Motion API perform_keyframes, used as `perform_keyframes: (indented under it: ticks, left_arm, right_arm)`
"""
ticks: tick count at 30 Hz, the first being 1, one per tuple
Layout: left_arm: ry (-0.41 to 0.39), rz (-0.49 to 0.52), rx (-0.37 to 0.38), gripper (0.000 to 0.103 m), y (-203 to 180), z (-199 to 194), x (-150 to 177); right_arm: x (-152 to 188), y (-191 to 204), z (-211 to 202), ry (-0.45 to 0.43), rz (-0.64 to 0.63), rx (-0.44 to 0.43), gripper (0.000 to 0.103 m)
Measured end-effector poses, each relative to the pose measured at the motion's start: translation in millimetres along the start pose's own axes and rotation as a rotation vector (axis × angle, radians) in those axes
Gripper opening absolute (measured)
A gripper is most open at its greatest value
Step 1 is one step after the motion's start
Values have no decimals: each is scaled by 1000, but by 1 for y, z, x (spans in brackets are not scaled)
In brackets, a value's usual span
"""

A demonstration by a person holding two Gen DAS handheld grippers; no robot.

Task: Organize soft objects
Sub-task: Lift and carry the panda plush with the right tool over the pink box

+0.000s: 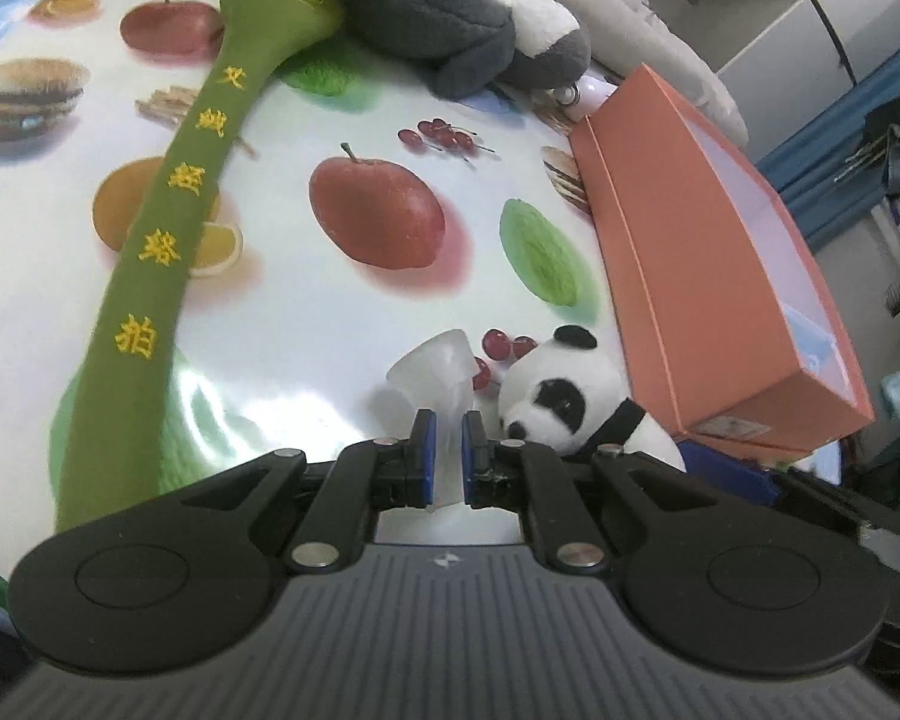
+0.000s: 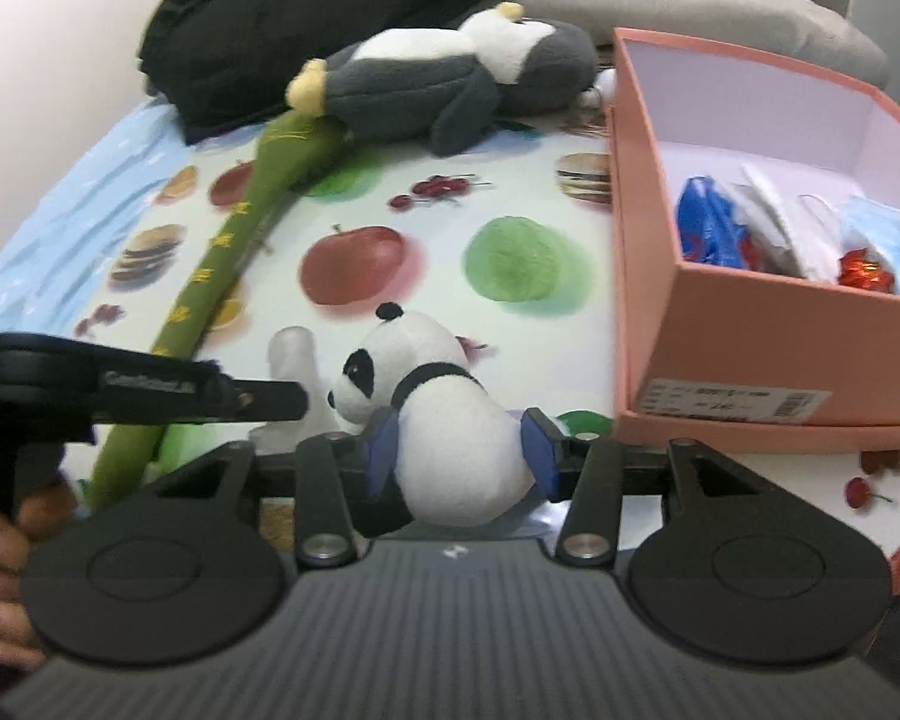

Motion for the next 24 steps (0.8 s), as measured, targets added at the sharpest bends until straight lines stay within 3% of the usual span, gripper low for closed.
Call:
perform_keyframes:
  ticks: [11,16,24]
  left_arm:
    - [-1,34,-26,10,9,-9,-6]
    - [3,32,-31,10,10,-10,-3]
    - [5,37,-40,10,8,-11,0]
  right_arm:
    - [-4,11,6,-12,-54,-66,52]
    - [2,14,17,33,-116,-53,52]
    - [13,4,25,50,-58,-46,50]
Point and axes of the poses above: each gripper's, at about its wrist camera, not at the fingertips, and z roughly the way its jaws point, y to its left, x to its underside, the point moved 7 cm from there along z, roughly the way its jaws point, and after that the axes turned 2 degrees about -y, right-handed, at the moved point
